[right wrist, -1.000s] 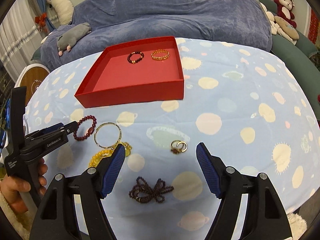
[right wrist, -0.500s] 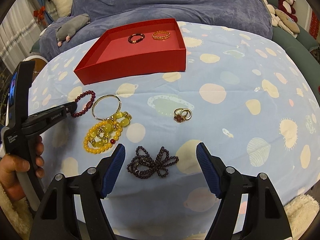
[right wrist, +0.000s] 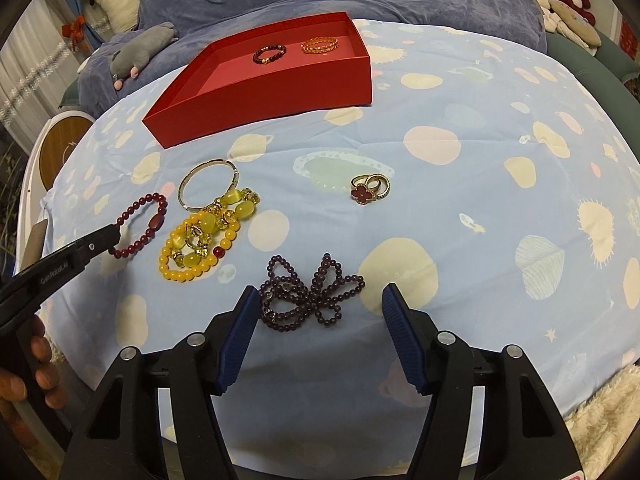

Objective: Organize jewelry
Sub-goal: 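Close left tool on dark red bracelet while right tool grips purple bead strand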

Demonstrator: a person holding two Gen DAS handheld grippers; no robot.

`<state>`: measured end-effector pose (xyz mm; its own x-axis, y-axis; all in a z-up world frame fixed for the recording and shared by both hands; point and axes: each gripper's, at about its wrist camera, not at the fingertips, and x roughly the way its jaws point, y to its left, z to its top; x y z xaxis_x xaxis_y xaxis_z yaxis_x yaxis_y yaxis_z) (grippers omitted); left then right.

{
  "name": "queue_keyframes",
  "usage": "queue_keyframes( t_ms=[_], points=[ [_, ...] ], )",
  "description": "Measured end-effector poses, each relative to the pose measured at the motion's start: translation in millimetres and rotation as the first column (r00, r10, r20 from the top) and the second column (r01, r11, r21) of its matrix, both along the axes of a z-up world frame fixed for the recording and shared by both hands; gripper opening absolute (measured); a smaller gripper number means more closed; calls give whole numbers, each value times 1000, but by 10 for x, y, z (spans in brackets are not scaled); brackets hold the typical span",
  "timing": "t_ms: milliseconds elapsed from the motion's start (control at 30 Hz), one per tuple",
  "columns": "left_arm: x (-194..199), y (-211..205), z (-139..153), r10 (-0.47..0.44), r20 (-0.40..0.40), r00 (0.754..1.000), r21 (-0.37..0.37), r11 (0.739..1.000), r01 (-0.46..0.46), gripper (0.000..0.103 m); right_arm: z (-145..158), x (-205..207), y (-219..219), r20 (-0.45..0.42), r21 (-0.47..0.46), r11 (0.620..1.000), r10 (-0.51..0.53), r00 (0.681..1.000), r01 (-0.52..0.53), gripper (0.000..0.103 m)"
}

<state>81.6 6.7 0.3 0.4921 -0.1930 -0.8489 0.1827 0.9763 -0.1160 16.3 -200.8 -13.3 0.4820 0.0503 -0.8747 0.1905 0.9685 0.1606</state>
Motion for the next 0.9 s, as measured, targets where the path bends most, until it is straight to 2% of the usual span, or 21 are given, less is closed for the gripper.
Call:
queue_keyframes(
  t_ms=[300,500,533,633,900],
  points=[
    [-168,15,-71,-14,-25,1000,9,1000,14,8,-62,37,56,3,-34,999,19,1000,-19,44],
    [-193,5,-69,-15,-28,1000,3,1000,15,8,-60,10,30,7,-34,999,25,1000,-25,26],
    [-200,2,-65,-17,-27,999,1,1000,17,8,-61,2,23,6,-28,999,26,1000,-26,18],
    [-226,-6,-47,-21,-26,999,-1,1000,21,8,-55,-19,9,7,-18,1000,23,1000,-23,11],
    [-265,-28,68,-26,-7,1000,-21,999,26,8,45,-56,-12,34,7,1000,19,999,-19,9]
  ],
)
